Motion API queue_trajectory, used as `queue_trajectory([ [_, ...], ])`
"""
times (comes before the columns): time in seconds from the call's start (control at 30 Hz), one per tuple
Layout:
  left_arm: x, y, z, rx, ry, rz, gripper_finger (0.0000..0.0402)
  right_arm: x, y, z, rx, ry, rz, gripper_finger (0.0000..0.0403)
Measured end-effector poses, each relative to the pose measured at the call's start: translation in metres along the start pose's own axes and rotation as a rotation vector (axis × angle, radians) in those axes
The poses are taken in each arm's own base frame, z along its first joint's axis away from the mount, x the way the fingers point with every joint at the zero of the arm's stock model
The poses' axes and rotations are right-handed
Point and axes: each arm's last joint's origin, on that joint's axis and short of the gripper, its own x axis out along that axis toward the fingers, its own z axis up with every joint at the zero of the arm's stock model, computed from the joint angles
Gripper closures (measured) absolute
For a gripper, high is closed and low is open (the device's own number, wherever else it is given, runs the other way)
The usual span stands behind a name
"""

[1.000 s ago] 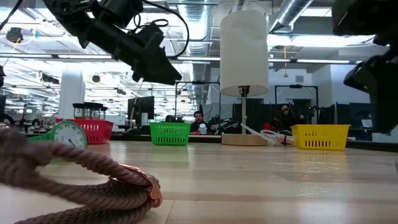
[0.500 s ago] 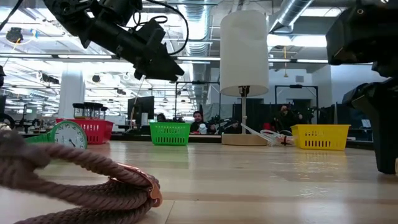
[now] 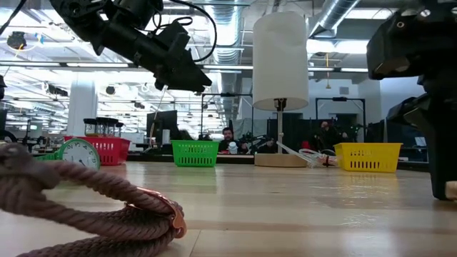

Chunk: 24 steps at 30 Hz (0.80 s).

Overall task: Pick & Place Office items
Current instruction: Put the gold wrist watch into the yellow bin

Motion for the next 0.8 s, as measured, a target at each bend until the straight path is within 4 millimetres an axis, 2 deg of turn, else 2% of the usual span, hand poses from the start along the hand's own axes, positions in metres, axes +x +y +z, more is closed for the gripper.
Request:
queue_trajectory([
  [0.17,0.0,0.0,0.0,0.0,0.0,0.0,0.021,0.0005,-0.002,0.0017,0.008,0.007,0.001,0.0342],
  [0.5,0.0,0.0,-0.0001,-0.004,0.001,0.0,0.0216,0.0011,-0.004,0.0028,0.015,0.016,-0.003,0.0394],
  [0.8,0.0,0.0,-0.0001,-0.004,0.001,0.0,0.0216,0.0012,-0.004,0.0026,0.017,0.017,-0.004,0.0391],
])
